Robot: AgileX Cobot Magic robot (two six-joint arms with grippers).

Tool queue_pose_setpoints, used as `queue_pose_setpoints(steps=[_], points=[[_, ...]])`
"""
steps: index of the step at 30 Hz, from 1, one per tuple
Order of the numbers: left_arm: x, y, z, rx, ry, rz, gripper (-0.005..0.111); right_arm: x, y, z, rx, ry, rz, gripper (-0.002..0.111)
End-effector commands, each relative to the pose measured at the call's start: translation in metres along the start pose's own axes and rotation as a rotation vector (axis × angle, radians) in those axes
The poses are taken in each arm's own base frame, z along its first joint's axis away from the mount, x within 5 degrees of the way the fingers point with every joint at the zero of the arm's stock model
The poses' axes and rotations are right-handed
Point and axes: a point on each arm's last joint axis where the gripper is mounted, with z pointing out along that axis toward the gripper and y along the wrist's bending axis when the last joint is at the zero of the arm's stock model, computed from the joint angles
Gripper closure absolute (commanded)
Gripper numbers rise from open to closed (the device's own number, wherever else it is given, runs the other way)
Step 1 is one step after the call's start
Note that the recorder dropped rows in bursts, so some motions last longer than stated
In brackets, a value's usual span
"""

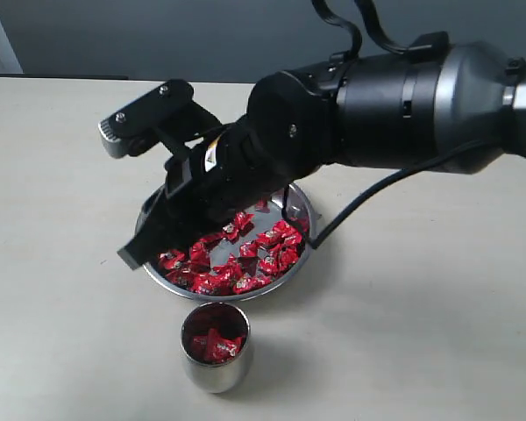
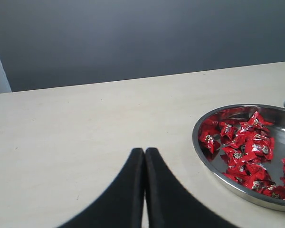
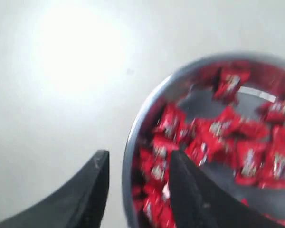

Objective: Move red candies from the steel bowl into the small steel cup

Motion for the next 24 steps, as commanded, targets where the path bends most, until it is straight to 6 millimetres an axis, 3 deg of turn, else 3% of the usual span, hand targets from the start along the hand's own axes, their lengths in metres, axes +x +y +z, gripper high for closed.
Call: queue_pose_setpoints(steps=[1,10,15,24], points=[[0.001,0.0,0.0,0.002,-0.003,-0.005,0.106,-0.008,-0.013,0.029,0.052,-0.081,-0.002,0.068],[0.001,0.0,0.0,0.002,-0.003,-0.005,0.106,-0.021,-0.056,0.083,0.096,-0.06,0.068,0.068],[0.001,0.0,0.0,0.002,-0.003,-0.005,0.106,-0.016,-0.077,0.103,0.102,-0.005,0.108,0.068],[0.001,0.0,0.0,0.002,-0.003,-0.005,0.106,-0.003,-0.083,0.124,0.095,0.034,0.147,0.068]])
